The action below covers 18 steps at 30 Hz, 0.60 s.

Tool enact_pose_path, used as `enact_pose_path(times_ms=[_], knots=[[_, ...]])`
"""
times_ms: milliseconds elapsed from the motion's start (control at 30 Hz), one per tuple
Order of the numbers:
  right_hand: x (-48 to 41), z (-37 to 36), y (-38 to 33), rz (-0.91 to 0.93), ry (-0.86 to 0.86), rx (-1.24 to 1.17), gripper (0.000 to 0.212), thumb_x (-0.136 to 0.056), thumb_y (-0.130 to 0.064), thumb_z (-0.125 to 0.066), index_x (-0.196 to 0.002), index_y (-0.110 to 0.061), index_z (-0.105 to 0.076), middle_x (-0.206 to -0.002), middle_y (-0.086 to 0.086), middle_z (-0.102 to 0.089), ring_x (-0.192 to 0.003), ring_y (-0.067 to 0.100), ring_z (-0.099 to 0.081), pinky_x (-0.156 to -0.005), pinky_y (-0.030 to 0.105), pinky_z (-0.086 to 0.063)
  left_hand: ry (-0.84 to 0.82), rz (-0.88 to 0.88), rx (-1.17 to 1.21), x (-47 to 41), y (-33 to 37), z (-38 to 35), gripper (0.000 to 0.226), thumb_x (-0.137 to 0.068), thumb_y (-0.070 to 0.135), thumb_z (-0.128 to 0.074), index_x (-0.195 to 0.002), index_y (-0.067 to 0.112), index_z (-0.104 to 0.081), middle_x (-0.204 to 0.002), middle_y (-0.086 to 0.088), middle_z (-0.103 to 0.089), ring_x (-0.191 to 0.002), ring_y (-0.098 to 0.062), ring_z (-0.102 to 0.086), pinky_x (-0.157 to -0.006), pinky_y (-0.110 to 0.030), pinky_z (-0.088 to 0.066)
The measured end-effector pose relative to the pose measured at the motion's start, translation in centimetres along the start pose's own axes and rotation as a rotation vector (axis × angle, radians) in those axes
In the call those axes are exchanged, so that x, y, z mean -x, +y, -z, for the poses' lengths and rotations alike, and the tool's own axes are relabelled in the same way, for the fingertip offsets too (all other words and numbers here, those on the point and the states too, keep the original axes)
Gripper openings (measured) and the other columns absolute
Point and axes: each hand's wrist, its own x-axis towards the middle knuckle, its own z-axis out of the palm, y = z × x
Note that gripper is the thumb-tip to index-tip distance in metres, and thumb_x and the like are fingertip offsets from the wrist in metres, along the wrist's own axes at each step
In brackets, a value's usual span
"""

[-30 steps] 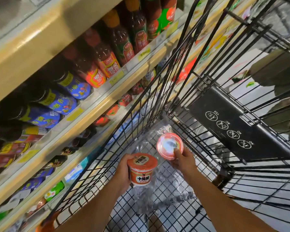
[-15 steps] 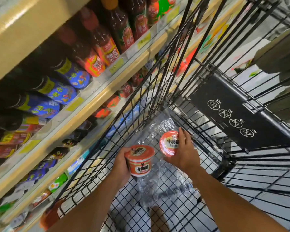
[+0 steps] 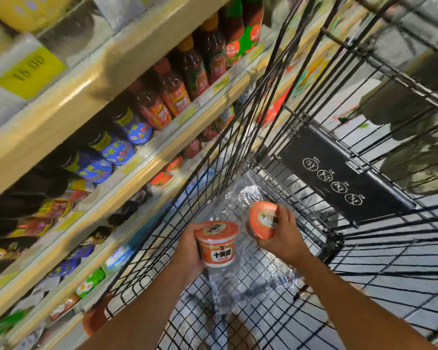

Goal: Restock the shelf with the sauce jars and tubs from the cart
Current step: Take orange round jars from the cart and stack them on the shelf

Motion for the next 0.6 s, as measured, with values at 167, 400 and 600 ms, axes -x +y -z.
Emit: enact_pose_path(times_ms=[167,400,600], knots=[[6.2,5.0,-4.3,-0.004,0.02,-0.061,0.114,-0.056,-0.068,-0.083,-0.147,-0.035,-0.023,-0.125,-0.008,-0.04,-0.113,0.012,-0.048,-0.089,0.017,-0.038,-0.07,0.016,-0.037,5.1,1.4,-2.2,0.056,-0.094,0.037,-0.043,-0.129,-0.002,-0.061,-0.114,-0.027,-0.07,-0.099,-0.04,-0.07,-0.095,-0.054,-0.054],[16.1,11.0,-10.6,0.117,0.017,-0.233,0.098,-0.065,-0.035,-0.09,-0.146,-0.033,-0.036,-0.125,-0.012,-0.057,-0.109,0.004,-0.06,-0.088,0.016,-0.052,-0.266,-0.004,-0.044,15.7,5.6,-3.5,0.064,-0.099,0.052,-0.035,-0.13,0.005,-0.064,-0.114,-0.023,-0.072,-0.099,-0.037,-0.072,-0.09,-0.047,-0.054],[24.7,14.5,-17.9,0.286,0.171,-0.397,0.114,-0.045,-0.068,-0.087,-0.145,-0.037,-0.04,-0.128,-0.019,-0.054,-0.109,-0.003,-0.06,-0.088,0.017,-0.049,-0.482,-0.083,-0.056,25.4,8.5,-2.0,0.099,-0.086,0.082,-0.031,-0.138,0.003,-0.059,-0.137,-0.025,-0.059,-0.132,-0.042,-0.053,-0.109,-0.054,-0.044]])
